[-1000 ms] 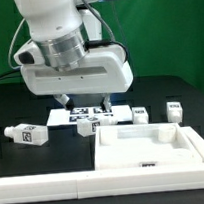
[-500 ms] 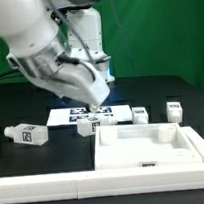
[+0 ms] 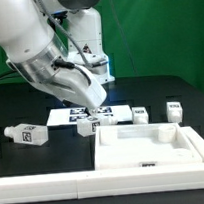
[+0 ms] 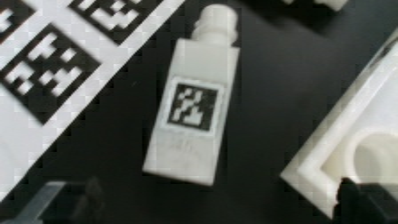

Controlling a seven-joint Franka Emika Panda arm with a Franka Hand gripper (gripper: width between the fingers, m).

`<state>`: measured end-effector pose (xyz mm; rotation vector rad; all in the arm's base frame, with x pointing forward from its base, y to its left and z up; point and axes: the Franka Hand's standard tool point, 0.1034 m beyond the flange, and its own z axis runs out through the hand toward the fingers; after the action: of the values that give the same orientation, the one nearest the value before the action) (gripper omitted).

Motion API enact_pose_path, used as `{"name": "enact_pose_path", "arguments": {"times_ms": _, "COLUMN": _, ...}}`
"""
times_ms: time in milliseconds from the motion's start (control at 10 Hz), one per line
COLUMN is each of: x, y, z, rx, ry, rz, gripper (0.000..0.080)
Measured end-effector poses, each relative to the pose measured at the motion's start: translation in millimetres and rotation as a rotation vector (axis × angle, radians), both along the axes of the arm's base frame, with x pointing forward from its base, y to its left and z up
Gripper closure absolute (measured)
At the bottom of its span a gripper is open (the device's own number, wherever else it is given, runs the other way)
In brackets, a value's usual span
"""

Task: Assemble one leg

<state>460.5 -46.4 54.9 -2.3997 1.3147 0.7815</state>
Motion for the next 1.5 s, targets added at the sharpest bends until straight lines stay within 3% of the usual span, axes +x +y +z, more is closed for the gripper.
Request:
{"name": "enact_pose_path", "arguments": {"times_ms": 600, "x": -19.1, "y": -7.7, "z": -1.3, "rx": 0.308, "ry": 0.169, "rz": -0.07, "gripper": 0.0151}}
{"name": "enact_pose_path", "arguments": {"times_ms": 700, "x": -18.5, "y": -11.9, "z": -6.3, "rx": 0.319, "ry": 0.183, "rz": -0.074, "gripper": 0.0151}}
{"name": "enact_pose_path", "arguments": {"times_ms": 1100, "x": -20.9, "y": -15.7, "z": -22.4, "rx": 0.295, "ry": 0.176, "rz": -0.088, "gripper": 0.0151}}
{"name": "enact_pose_path", "arguments": {"times_ms": 1500, "x": -26.1, "y": 1.3, "z": -35.7, "rx": 0.263, "ry": 0.178, "rz": -0.07, "gripper": 0.0151}}
